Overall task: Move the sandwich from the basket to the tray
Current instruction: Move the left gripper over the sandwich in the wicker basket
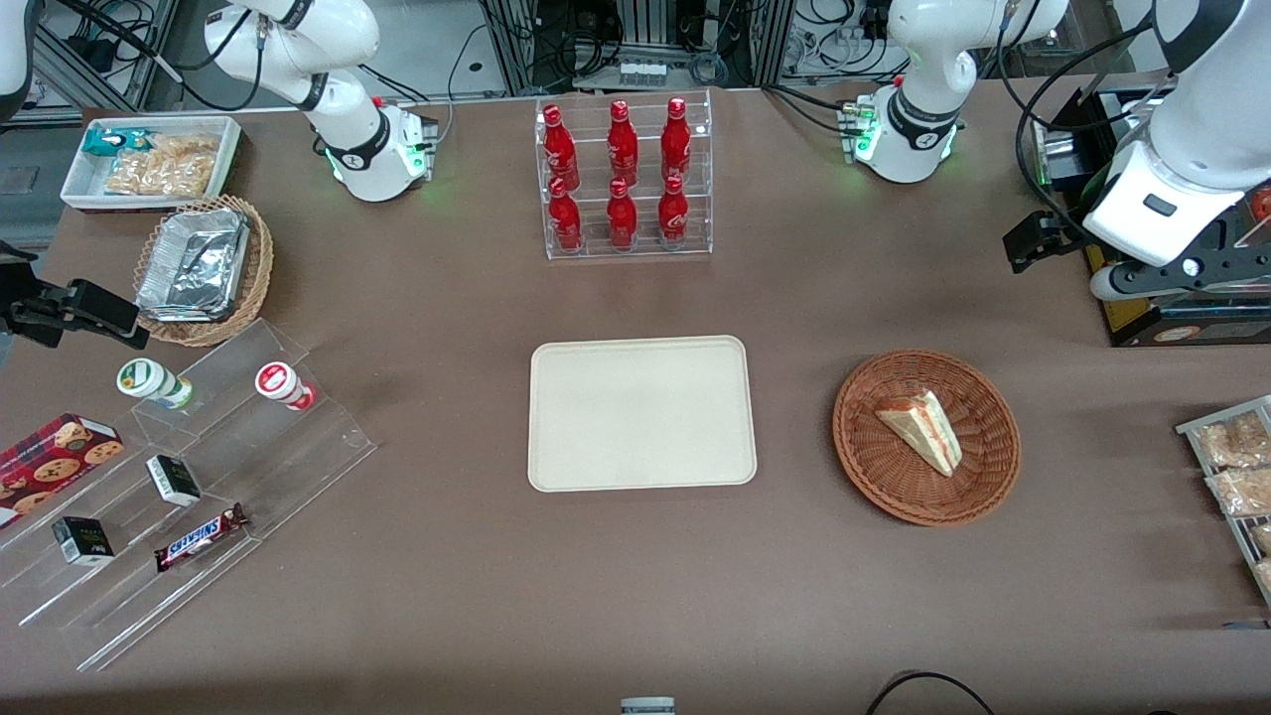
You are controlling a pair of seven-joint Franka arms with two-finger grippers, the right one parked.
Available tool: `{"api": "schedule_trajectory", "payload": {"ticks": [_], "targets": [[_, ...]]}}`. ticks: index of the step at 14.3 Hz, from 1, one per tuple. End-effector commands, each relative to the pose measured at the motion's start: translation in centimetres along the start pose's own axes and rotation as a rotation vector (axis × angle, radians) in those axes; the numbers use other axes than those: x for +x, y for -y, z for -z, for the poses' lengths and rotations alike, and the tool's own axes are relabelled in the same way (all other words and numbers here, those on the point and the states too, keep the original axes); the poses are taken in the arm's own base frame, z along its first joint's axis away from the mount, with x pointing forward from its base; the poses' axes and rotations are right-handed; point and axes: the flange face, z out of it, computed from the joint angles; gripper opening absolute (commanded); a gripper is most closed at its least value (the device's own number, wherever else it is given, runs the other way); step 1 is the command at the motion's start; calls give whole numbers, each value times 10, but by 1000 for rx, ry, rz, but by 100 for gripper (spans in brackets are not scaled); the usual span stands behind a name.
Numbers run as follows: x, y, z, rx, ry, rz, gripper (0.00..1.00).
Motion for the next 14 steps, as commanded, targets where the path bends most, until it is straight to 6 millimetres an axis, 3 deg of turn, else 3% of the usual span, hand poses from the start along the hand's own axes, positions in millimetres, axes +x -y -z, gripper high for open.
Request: {"api": "schedule_trajectory", "payload": {"ticks": [1, 4, 6, 9, 14], "targets": [[-2, 0, 3, 12, 13, -9, 100], [6, -2, -17, 16, 45, -2, 100], [26, -5, -56, 26, 62, -2, 100], [60, -9, -131, 14, 89, 89, 100], [110, -20, -245, -7, 139, 400, 100]]}}
